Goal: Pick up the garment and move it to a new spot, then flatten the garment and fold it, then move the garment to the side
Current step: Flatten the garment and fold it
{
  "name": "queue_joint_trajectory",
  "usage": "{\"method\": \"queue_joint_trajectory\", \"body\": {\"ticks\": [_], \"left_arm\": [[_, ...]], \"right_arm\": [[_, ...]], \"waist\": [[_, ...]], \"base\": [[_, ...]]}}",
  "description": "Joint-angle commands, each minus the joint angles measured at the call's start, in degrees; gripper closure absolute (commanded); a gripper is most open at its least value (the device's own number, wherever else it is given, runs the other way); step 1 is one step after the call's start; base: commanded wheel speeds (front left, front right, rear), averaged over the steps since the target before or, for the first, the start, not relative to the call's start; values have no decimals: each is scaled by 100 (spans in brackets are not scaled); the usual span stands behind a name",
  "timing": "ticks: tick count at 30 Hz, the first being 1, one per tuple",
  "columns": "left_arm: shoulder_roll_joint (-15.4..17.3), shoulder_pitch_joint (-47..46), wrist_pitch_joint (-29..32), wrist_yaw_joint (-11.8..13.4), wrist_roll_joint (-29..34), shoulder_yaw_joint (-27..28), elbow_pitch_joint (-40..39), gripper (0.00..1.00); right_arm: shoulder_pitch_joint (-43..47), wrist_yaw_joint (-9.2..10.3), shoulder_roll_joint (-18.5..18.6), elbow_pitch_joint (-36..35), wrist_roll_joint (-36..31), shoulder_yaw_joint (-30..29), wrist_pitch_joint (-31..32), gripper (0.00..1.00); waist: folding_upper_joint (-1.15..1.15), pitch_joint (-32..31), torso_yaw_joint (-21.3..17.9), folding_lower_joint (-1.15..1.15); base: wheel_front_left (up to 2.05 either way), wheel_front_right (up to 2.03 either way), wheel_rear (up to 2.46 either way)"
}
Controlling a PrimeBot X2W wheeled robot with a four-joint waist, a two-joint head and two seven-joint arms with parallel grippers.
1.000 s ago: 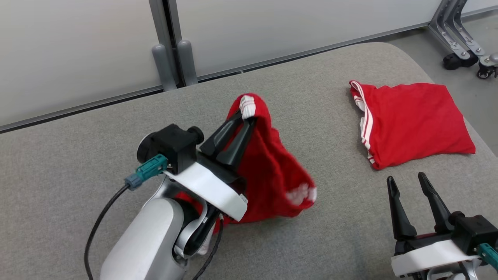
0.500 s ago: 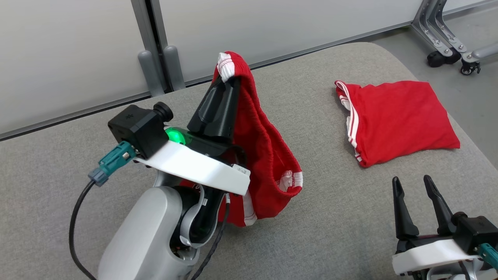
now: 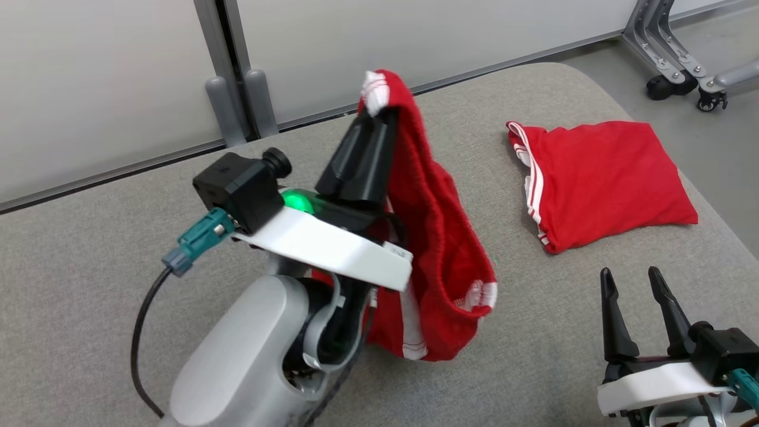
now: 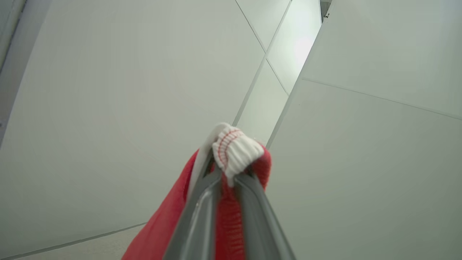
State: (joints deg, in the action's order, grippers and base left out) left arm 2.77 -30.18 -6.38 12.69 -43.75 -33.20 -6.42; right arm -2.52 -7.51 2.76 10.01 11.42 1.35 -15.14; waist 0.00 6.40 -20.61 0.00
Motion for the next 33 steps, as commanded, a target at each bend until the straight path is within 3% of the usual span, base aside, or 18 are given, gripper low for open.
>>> {"method": "queue_joint_trajectory", "body": {"ticks": [1,13,20,25,27,28,33], "left_arm": [[90,-57,-70,56,39,118,155,100],[642,439,-714,263,-306,1430,2541,100],[612,785,-862,-102,-503,1948,3748,100],[525,876,-883,-453,-424,2266,4174,98],[448,905,-881,-793,-391,2204,4316,55],[439,918,-880,-900,-371,2140,4435,0],[624,901,-884,-1098,-25,1919,4725,0]], "right_arm": [[-64,3,29,-17,5,-29,0,0],[-147,3,29,-9,-124,-77,0,0],[-119,3,29,-15,-252,-87,0,0],[-78,3,29,-29,-347,-148,0,0],[-62,3,29,-22,-385,-158,0,0],[-58,3,29,-17,-398,-166,0,0],[-66,3,29,-8,-406,-192,0,0]], "waist": [[0,41,45,0],[0,191,403,0],[0,191,666,0],[0,187,896,0],[0,174,982,0],[0,166,1020,0],[0,104,1132,0]], "base": [[0,0,0],[0,0,0],[0,0,0],[0,0,0],[0,0,0],[0,0,0],[0,0,0]]}}
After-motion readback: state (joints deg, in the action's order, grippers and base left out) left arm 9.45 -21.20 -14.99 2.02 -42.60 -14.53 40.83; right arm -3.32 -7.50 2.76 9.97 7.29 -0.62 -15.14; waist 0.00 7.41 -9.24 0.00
